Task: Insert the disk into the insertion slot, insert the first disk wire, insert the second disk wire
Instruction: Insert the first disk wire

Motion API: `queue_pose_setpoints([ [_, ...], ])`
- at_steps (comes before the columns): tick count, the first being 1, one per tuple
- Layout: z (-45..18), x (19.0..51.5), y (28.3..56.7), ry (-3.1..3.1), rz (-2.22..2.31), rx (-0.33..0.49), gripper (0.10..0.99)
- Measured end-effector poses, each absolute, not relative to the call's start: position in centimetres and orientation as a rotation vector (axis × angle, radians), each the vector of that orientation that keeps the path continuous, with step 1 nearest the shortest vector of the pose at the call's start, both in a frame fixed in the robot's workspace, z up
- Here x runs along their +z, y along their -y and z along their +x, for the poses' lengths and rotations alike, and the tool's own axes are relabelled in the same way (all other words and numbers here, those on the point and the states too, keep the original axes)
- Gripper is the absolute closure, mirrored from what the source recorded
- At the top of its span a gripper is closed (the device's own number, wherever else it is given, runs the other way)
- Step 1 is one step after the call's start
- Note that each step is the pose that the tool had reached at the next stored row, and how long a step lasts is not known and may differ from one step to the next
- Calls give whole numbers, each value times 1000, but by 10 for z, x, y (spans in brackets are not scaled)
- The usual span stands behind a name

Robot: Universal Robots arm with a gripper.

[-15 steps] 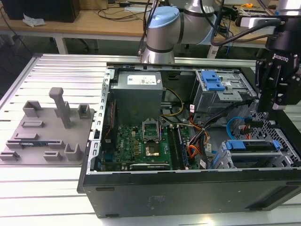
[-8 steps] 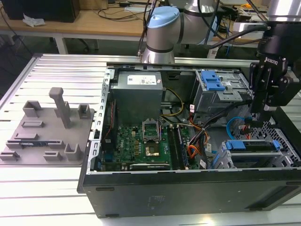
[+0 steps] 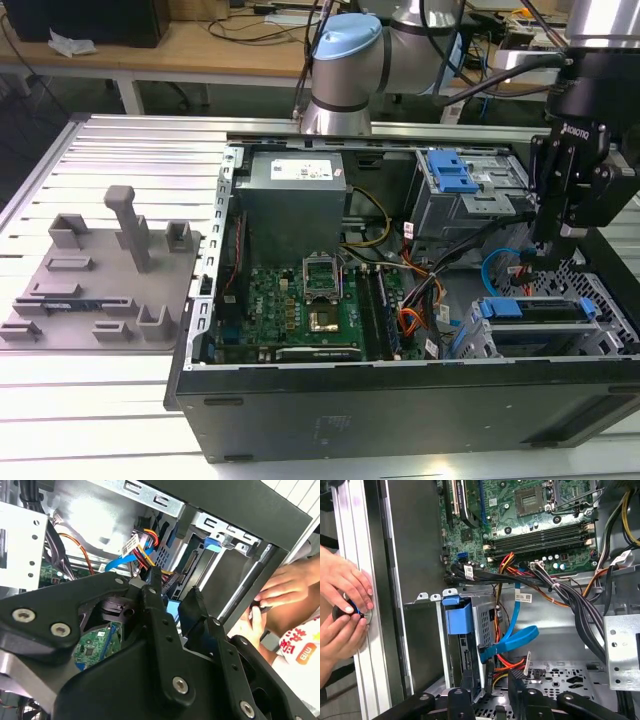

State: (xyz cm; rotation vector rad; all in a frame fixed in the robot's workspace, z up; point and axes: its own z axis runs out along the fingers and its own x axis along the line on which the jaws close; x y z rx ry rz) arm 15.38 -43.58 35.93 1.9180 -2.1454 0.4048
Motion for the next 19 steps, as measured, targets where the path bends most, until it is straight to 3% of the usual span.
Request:
queue_pose_setpoints([
  [19,141,342,429,2101,1961,531,675],
])
